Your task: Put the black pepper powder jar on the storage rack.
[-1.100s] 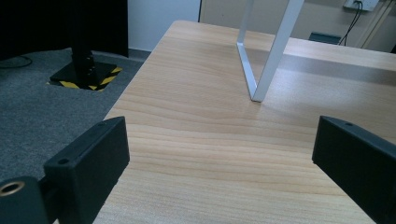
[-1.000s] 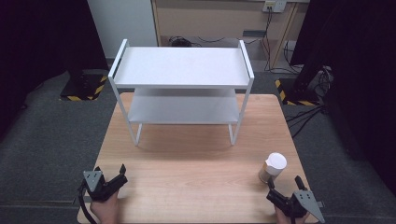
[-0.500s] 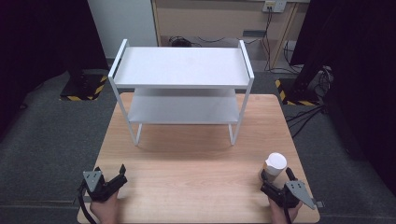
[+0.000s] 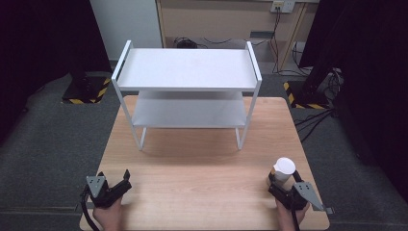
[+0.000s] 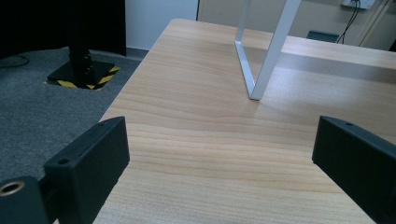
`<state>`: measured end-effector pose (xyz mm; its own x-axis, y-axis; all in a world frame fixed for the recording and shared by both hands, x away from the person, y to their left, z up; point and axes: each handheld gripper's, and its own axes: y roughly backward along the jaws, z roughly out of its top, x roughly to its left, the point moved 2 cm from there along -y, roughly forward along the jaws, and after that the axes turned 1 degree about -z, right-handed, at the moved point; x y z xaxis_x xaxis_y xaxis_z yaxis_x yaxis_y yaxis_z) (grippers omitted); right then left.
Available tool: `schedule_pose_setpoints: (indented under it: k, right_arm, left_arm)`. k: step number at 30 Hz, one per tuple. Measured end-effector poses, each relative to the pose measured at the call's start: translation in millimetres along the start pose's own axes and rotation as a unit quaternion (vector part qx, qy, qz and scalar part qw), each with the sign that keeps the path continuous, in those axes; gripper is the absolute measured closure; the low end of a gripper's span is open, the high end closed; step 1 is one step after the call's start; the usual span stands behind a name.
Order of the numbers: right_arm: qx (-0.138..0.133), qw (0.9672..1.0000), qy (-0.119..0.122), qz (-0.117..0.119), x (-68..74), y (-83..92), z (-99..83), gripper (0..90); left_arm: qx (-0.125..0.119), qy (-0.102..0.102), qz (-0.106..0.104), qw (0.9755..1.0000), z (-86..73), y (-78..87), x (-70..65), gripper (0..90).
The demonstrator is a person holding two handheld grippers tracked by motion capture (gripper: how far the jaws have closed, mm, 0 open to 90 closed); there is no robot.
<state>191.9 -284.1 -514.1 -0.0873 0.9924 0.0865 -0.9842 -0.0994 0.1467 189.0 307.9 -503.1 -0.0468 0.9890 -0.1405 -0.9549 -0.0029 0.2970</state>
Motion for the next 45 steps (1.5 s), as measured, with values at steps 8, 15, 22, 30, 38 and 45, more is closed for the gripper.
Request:
schedule_pose_setpoints:
  k: [8,15,22,30,38,45]
  right_arm:
    - [-0.008,1.0000,-0.002,0.001,5.4,-3.1,-2.7,18.4]
    - [-0.009,1.0000,0.003,0.001,7.2,-4.1,-2.7,24.3]
    - [-0.010,0.9999,0.006,-0.001,6.5,-2.8,-2.8,28.0]
    - [-0.010,0.9998,0.013,-0.005,7.4,-2.8,-1.5,29.4]
    - [-0.007,0.9998,0.018,-0.006,6.6,-2.3,3.6,30.4]
    - [-0.003,0.9998,0.021,-0.002,9.3,-0.8,5.4,30.5]
  left_arm:
    - [-0.008,0.002,-0.008,0.9999,-1.7,1.0,2.0,3.5]
    - [-0.001,0.000,-0.006,1.0000,-0.1,0.1,1.2,3.7]
    - [-0.002,0.000,-0.004,1.0000,-0.3,0.3,0.9,3.7]
    - [0.000,0.000,-0.003,1.0000,0.0,0.2,0.8,3.8]
    - [-0.001,0.000,-0.003,1.0000,0.0,0.2,0.8,3.8]
    - [-0.002,0.002,-0.003,1.0000,-0.3,0.2,1.0,3.8]
